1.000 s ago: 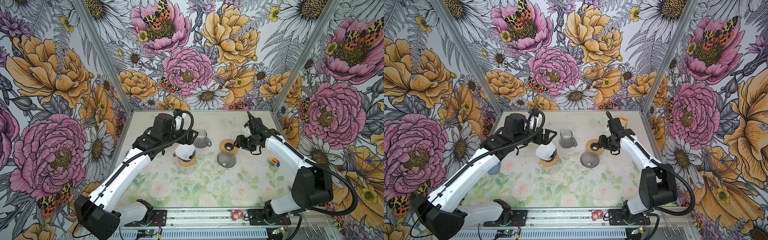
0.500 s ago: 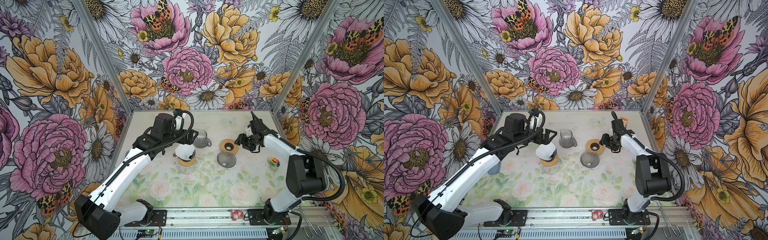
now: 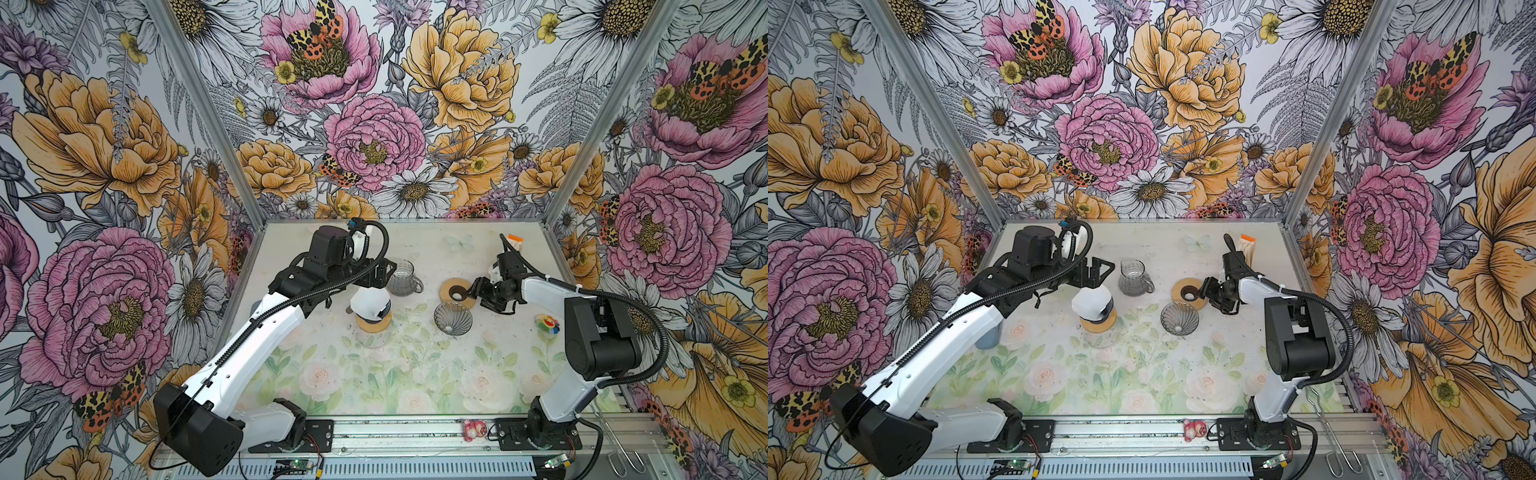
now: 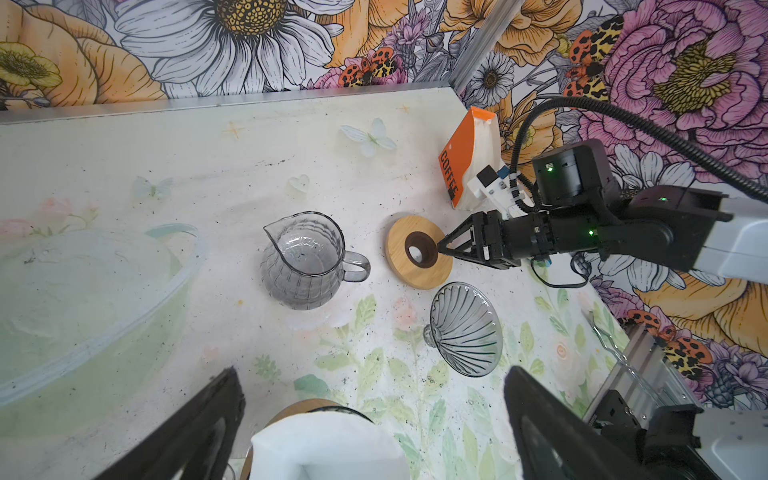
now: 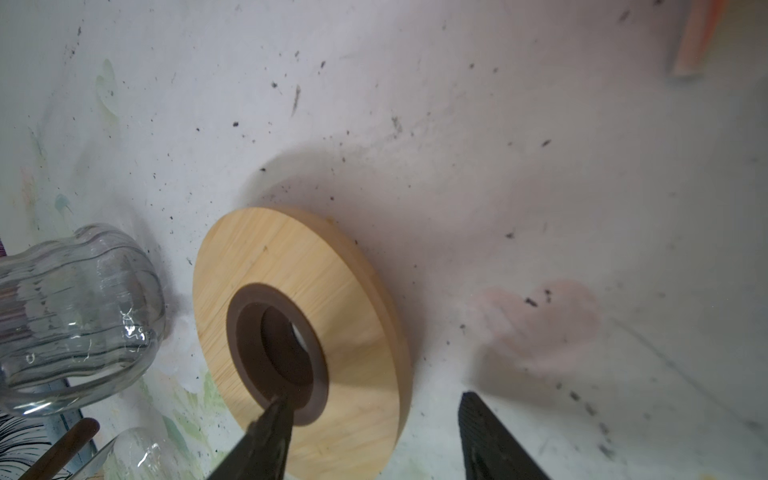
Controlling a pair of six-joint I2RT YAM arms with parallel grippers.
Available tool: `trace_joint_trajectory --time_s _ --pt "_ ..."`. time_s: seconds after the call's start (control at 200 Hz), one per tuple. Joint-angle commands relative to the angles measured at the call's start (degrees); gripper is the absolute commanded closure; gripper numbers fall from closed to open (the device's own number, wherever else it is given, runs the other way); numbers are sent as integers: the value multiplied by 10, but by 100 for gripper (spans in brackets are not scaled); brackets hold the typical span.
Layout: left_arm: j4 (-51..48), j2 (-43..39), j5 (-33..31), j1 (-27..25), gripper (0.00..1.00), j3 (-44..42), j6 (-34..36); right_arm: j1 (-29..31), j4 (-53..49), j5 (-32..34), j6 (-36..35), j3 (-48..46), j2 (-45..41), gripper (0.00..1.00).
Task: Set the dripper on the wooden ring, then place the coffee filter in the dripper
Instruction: 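Lower the right gripper onto the wooden ring's edge and close it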
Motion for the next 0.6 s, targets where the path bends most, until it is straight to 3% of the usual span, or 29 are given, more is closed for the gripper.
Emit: trace_joint_trajectory --time_s 0.0,0.345,0.595 --pt "14 3 0 6 1 7 4 -3 42 -14 13 -3 10 36" --pt "14 0 1 8 1 5 3 -3 100 -41 38 -23 38 44" --pt "13 5 8 8 1 7 1 -3 110 -46 43 -24 34 59"
